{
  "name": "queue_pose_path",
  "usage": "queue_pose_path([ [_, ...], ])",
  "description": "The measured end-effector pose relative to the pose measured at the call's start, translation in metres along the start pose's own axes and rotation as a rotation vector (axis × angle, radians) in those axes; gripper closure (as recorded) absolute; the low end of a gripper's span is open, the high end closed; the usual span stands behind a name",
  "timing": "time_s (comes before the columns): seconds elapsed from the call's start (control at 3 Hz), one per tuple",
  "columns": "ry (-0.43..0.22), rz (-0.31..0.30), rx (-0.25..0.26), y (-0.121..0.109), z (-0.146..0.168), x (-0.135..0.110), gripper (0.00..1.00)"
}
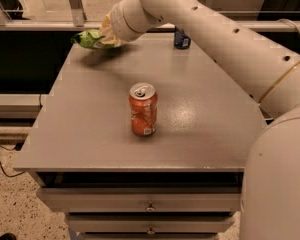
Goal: Move green rice chip bag near pepsi can
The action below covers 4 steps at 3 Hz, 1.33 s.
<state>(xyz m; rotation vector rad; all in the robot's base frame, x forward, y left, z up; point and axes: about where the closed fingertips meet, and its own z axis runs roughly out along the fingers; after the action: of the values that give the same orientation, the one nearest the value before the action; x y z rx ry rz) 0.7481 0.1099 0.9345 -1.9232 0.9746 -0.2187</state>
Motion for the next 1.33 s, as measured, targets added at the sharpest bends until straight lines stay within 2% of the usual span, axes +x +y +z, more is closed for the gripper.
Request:
queue_pose_path([
  [0.33,0.010,0.043,-0.020,0.016,-0.027,0.014,1.00],
  [0.67,0.026,0.070,-0.026,0.024,-0.042,0.026,1.00],
  [1.33,0.061,0.130,-0.016,0.041,-0.087,0.045,1.00],
])
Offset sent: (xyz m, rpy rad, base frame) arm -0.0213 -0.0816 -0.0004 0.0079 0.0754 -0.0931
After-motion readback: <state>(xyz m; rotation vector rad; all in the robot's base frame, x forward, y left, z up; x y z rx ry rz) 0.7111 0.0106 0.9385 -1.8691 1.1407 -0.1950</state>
